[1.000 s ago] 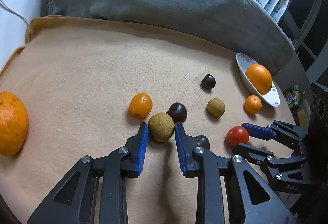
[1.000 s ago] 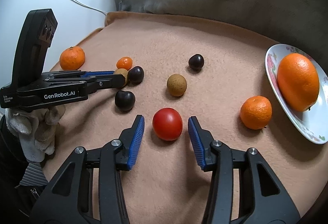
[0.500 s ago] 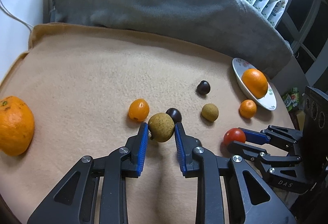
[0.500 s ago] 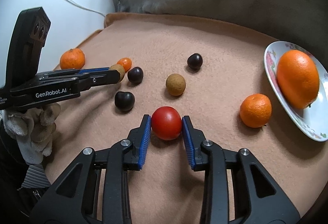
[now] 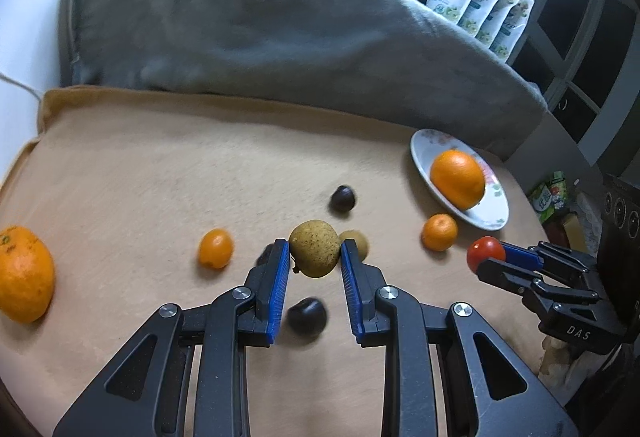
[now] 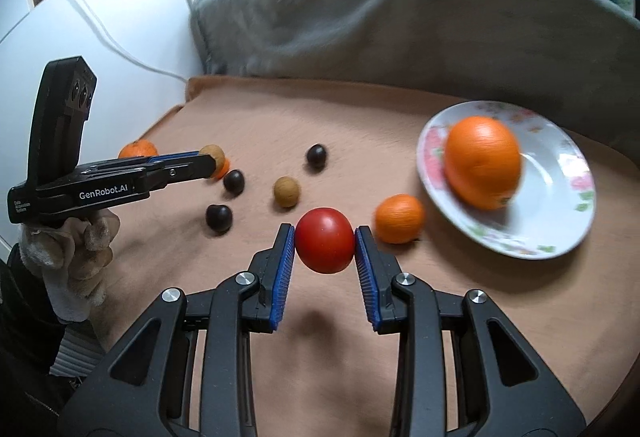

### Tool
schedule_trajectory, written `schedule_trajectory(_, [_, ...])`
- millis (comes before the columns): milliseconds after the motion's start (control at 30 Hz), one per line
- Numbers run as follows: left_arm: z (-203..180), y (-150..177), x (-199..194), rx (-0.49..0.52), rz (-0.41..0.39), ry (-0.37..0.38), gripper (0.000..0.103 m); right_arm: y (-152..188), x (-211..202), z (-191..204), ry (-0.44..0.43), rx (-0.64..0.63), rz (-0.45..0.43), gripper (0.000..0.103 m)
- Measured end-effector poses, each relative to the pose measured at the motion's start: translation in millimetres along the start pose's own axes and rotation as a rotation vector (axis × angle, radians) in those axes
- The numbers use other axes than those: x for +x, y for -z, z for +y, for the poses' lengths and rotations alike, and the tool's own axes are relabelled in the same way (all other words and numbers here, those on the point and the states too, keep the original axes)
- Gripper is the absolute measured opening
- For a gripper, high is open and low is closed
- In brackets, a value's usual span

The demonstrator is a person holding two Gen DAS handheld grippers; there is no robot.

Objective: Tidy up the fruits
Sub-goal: 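Carry the tomato and brown fruit onto the plate and open both tools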

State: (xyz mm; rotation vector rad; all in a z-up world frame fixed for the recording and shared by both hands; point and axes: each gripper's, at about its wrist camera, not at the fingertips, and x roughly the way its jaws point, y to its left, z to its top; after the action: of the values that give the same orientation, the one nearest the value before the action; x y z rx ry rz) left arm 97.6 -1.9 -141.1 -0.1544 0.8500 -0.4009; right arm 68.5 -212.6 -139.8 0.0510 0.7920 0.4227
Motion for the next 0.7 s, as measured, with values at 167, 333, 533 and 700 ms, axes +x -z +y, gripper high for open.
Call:
schedule_trajectory(167, [-16,-6,2,0.013,-0.009,0.022,0.025,1,-20,-22,0.035,0.03,-0.031,0.032])
schedule_trajectory(333, [-36,-15,4,0.044,-0.016,0.039,0.025,3,-37,-43,0.07,0.064,-0.058,0.032])
schedule_trajectory(533, [-62,-26,11,0.09,-0.024,0.06,0.025,6,-46,-65,0.103,0.091,-0.071,0.032])
schedule_trajectory(700, [-85,-37,25,0.12,-0.016,0.074,0.025,10,-49,-81,0.125,0.11,-0.077,0.032])
